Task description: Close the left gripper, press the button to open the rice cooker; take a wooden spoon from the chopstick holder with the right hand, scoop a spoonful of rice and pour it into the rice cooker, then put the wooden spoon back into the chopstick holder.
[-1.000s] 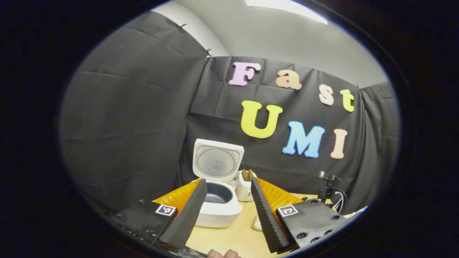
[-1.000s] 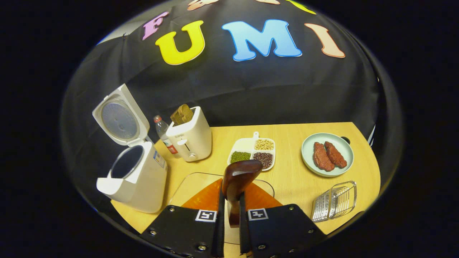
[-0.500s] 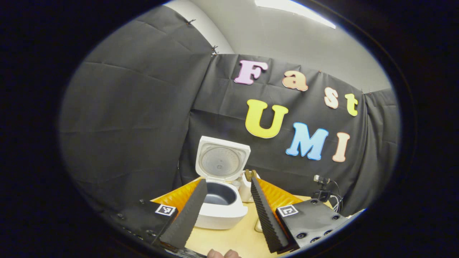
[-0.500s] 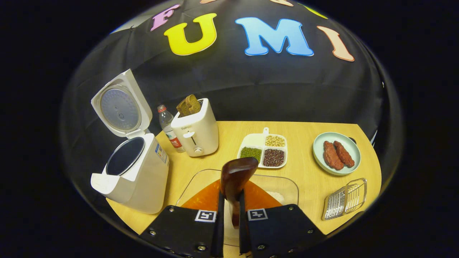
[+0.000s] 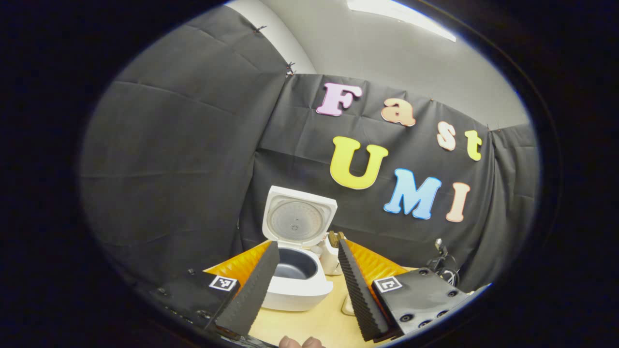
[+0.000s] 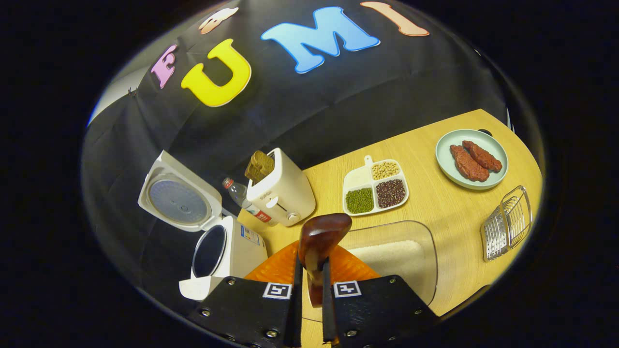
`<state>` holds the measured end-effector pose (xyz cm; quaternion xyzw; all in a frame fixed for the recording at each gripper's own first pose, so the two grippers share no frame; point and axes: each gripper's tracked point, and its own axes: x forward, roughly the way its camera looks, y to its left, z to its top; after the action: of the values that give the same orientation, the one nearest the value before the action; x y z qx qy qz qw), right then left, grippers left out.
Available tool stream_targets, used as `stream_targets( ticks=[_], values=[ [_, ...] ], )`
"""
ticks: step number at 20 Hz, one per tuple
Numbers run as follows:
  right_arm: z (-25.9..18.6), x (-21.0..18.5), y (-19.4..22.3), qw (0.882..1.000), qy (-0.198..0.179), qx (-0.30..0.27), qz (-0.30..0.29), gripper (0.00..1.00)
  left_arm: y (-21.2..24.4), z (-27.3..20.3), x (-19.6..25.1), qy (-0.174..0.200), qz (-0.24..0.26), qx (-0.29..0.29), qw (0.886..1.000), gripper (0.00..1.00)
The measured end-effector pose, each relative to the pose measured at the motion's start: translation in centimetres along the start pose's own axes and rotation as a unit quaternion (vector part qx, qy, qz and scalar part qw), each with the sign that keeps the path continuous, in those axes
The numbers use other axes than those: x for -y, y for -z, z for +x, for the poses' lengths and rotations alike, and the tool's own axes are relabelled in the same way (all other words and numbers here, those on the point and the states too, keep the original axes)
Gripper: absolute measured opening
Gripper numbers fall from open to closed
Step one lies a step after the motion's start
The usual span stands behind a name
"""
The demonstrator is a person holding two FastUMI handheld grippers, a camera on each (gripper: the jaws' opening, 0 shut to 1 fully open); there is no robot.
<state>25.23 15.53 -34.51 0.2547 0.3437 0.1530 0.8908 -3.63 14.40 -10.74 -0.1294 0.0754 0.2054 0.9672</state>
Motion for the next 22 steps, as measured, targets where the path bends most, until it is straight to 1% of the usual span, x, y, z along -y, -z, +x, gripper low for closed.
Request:
stream_targets(
  ticks=[1,2,3,5,7,8,9,10,11,14,15,16,17,18,20,22],
  values=[
    [-0.8,0.2,-0.9,1.0,-0.004,0.008,0.016,0.17,0.0,0.2,0.6,0.004,-0.001,0.0,1.0,0.82],
    [-1.5,0.4,-1.6,0.999,-0.009,0.016,0.033,0.17,0.2,0.3,0.7,0.006,-0.003,-0.006,1.0,0.93],
    [-2.2,0.5,-2.2,0.999,-0.013,0.021,0.047,0.17,0.3,0.4,1.2,0.013,-0.007,-0.007,1.0,0.82],
    [-3.7,0.2,-3.6,0.997,-0.022,0.034,0.067,0.17,-0.6,0.6,1.7,0.018,-0.009,-0.001,1.0,0.82],
    [-4.9,-1.0,-4.8,0.995,-0.039,0.042,0.081,0.17,-0.8,0.5,1.6,0.016,-0.013,0.007,1.0,0.82],
    [-5.6,-1.9,-5.4,0.994,-0.047,0.046,0.087,0.17,-1.0,0.3,1.4,0.016,-0.017,0.01,1.0,0.93],
    [-6.0,-2.9,-5.9,0.993,-0.054,0.05,0.092,0.17,-1.0,0.2,1.2,0.016,-0.018,0.009,1.0,0.82],
    [-6.2,-4.2,-6.4,0.992,-0.064,0.054,0.096,0.17,-1.1,0.2,0.9,0.014,-0.02,0.008,1.0,0.82],
    [-6.4,-5.5,-6.9,0.991,-0.074,0.056,0.097,0.17,-1.4,0.2,0.5,0.011,-0.02,0.011,1.0,0.94],
    [-6.4,-10.1,-7.2,0.989,-0.099,0.057,0.09,0.17,-2.1,-0.6,-1.3,0.003,-0.02,0.019,1.0,0.81],
    [-6.2,-11.9,-7.2,0.989,-0.107,0.057,0.082,0.17,-2.2,-1.0,-2.0,0.001,-0.02,0.023,1.0,0.81],
    [-5.8,-13.5,-6.9,0.989,-0.114,0.055,0.076,0.17,-2.7,-1.3,-2.7,-0.002,-0.022,0.026,0.999,0.87],
    [-5.4,-15.5,-6.5,0.988,-0.122,0.051,0.073,0.17,-2.8,-1.6,-3.5,-0.005,-0.024,0.028,0.999,0.87],
    [-4.9,-17.3,-6.0,0.987,-0.131,0.048,0.073,0.17,-3.1,-1.9,-4.3,-0.008,-0.028,0.03,0.999,0.81],
    [-3.3,-20.7,-5.2,0.987,-0.142,0.04,0.066,0.17,-3.3,-2.5,-6.1,-0.016,-0.038,0.035,0.999,0.81],
    [-0.9,-23.5,-3.9,0.989,-0.14,0.033,0.041,0.17,-3.5,-2.9,-7.5,-0.025,-0.045,0.039,0.998,0.81]
  ],
)
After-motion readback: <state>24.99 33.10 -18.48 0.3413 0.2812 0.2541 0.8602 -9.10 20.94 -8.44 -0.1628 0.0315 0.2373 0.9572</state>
